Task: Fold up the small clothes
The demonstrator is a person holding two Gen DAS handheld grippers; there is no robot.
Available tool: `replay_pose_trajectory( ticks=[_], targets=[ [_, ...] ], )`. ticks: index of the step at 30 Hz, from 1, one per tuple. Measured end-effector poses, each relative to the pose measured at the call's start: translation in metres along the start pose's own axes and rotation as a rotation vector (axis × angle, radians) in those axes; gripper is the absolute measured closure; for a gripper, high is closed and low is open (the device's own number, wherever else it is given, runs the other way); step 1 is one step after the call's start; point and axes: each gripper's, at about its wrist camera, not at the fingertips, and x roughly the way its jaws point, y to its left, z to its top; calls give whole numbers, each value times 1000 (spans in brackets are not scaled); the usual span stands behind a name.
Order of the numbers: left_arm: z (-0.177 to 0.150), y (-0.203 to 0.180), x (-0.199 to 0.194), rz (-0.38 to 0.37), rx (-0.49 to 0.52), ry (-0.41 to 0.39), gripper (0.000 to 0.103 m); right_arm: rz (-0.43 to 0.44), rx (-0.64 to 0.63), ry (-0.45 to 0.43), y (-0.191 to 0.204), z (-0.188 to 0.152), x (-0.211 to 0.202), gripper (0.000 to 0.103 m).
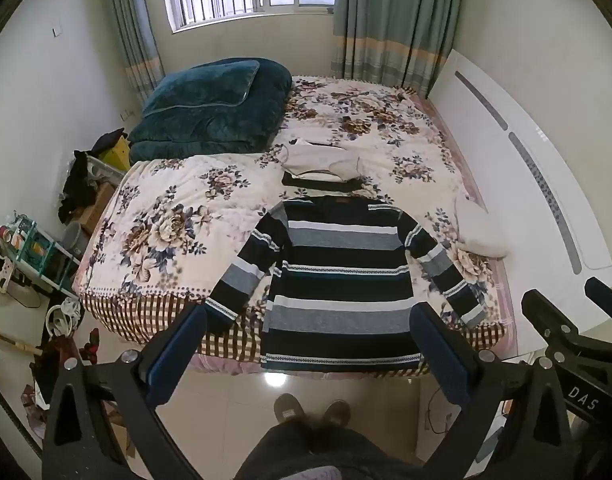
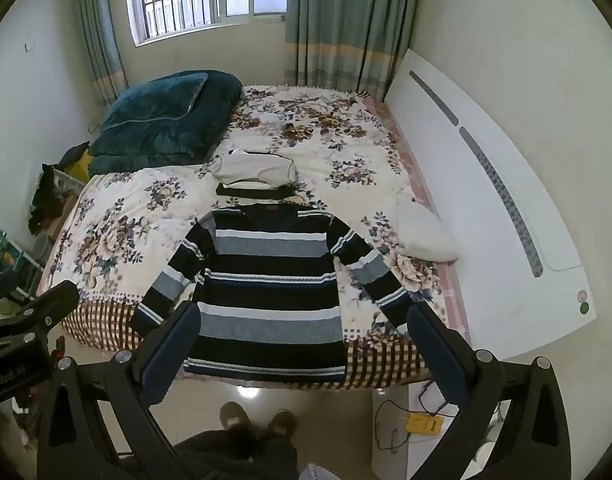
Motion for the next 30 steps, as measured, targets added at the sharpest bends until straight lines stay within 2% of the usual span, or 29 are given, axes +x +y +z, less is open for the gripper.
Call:
replay_pose_trajectory(
  ticks=[30],
  targets=[
    [5,-10,-3,-11,-5,-8,0,-15,-10,-13,1,-4,-15,0]
  ],
)
